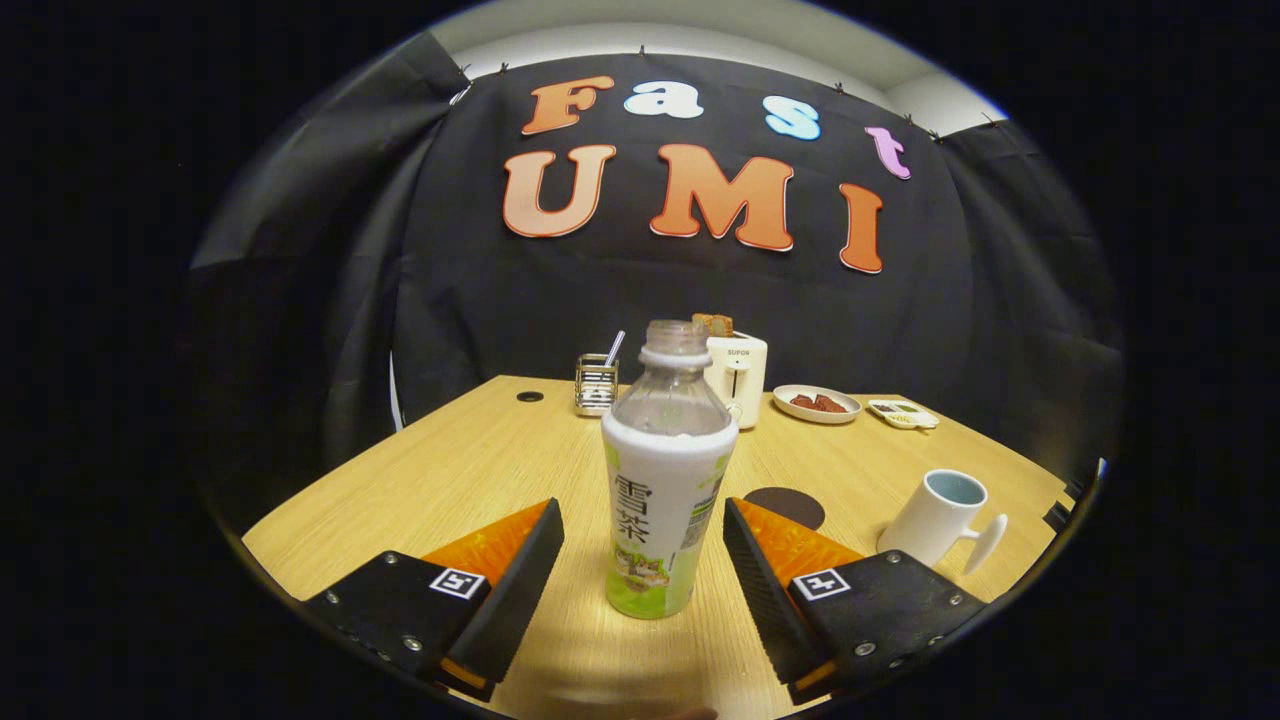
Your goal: Take the bottle from table, then pour the juice into the cup, finally place the bottle on the coaster
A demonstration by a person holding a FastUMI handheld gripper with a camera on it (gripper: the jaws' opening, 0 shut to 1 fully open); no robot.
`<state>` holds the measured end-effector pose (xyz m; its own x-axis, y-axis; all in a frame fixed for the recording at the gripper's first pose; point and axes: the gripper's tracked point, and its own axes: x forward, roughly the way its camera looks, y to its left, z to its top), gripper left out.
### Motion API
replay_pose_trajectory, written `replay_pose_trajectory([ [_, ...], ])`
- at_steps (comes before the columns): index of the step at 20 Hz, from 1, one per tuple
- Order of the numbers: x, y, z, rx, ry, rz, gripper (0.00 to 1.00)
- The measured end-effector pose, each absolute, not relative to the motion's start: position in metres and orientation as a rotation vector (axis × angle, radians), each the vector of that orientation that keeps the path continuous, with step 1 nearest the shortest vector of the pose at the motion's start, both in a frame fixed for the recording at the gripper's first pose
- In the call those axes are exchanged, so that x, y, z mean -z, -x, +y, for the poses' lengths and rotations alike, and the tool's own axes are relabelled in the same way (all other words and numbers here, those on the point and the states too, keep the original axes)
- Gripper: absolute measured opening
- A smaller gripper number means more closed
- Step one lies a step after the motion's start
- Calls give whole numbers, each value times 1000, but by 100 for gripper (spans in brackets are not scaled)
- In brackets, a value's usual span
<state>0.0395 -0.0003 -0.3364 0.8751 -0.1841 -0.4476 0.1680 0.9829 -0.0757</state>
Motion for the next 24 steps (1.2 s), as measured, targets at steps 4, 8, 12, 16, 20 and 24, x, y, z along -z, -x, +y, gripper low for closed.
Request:
replay_pose_trajectory([
  [4, 352, -50, -10, 201, 57, 486, 94],
  [8, 357, -60, -10, 180, 50, 473, 78],
  [12, 354, -65, 4, 85, 20, 468, 61],
  [16, 345, -67, 6, 41, -62, 466, 56],
  [20, 335, -69, 9, 2, -241, 450, 56],
  [24, 323, -68, 4, -14, -407, 422, 56],
])
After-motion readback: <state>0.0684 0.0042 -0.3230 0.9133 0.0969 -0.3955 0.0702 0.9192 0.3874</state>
